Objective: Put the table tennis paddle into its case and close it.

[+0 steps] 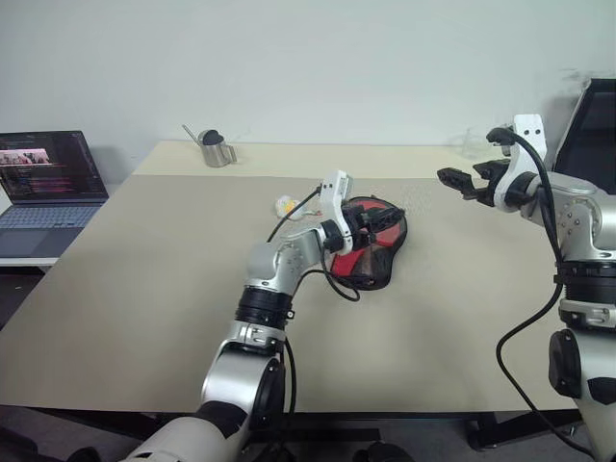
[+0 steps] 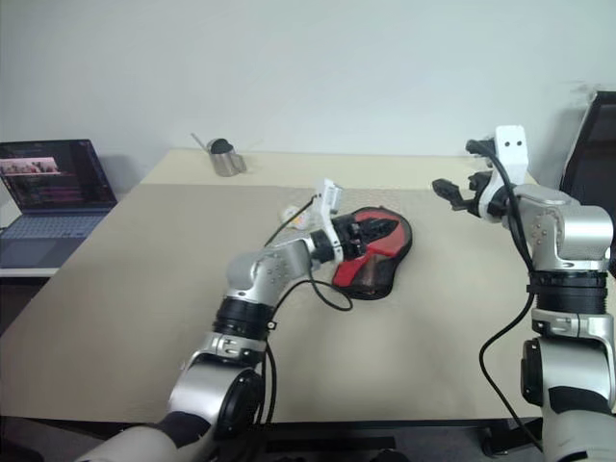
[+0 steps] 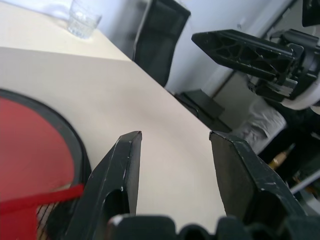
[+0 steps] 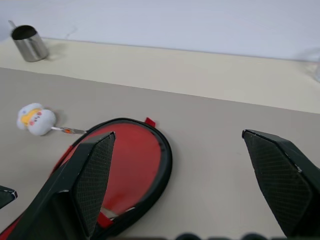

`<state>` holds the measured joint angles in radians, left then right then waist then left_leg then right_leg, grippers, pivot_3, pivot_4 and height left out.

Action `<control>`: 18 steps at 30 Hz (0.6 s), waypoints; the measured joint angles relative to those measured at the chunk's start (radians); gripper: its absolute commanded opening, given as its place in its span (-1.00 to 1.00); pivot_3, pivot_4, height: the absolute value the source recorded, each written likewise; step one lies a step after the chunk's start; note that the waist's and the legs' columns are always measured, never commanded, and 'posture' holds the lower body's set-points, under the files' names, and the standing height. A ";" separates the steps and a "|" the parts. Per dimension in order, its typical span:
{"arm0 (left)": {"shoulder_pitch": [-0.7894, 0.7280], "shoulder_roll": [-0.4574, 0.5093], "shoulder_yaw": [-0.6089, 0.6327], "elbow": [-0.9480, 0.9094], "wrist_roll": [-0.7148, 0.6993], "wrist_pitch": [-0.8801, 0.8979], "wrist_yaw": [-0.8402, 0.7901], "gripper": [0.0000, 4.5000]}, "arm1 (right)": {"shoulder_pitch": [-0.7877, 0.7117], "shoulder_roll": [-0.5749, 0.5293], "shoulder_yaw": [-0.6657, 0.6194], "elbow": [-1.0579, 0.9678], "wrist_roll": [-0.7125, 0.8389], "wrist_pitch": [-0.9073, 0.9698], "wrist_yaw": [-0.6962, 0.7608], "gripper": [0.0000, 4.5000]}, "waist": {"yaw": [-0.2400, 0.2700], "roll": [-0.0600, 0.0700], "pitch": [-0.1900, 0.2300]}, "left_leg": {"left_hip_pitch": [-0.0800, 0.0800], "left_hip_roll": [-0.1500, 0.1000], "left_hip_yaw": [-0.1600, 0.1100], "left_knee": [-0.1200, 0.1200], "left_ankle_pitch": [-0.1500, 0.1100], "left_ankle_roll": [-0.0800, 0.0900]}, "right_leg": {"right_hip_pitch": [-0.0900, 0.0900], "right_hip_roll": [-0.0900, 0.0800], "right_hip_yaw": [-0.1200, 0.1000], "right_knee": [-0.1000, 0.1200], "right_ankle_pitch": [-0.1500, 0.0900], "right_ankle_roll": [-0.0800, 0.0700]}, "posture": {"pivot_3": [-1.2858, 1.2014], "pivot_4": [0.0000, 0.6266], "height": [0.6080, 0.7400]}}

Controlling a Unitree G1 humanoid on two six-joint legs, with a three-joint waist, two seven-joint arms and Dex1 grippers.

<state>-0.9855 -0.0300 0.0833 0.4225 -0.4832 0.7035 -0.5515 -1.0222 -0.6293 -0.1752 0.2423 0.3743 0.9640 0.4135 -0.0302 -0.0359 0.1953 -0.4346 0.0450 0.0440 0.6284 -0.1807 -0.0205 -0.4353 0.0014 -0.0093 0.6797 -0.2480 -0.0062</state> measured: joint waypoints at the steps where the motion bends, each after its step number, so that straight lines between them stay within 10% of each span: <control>1: 0.007 -0.009 0.000 -0.002 -0.004 -0.011 -0.006 0.04 | 0.000 0.000 0.000 0.001 0.000 0.000 0.001 1.00 | -0.001 0.000 0.000 | 0.000 0.000 0.000 0.000 0.000 0.000 | 0.000 0.000 0.000 0.000 0.000 0.000 | 0.03 -0.52 1.00; 5: 0.073 0.037 -0.011 -0.119 -0.069 0.015 -0.115 0.04 | -0.003 -0.004 -0.001 -0.001 0.002 0.007 0.006 1.00 | -0.006 0.000 0.000 | 0.000 0.002 0.002 -0.001 0.000 0.000 | -0.001 0.002 0.002 0.000 0.000 0.000 | 0.03 -0.52 1.00; 18: 0.230 0.643 -0.079 -0.390 -0.046 0.029 -0.491 0.04 | 0.139 0.211 -0.079 -0.124 0.092 0.258 -0.094 1.00 | -0.003 0.000 0.000 | 0.001 0.003 -0.002 0.000 0.000 0.000 | -0.001 0.004 0.002 0.001 0.000 -0.001 | 0.03 -0.52 1.00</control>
<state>-0.7554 0.6128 0.0042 0.0323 -0.5294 0.7329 -1.0430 -0.8834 -0.4182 -0.2543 0.1180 0.4665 1.2219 0.3195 -0.0334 -0.0355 0.1953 -0.4336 0.0485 0.0422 0.6279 -0.1805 -0.0209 -0.4364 0.0051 -0.0073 0.6807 -0.2478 -0.0069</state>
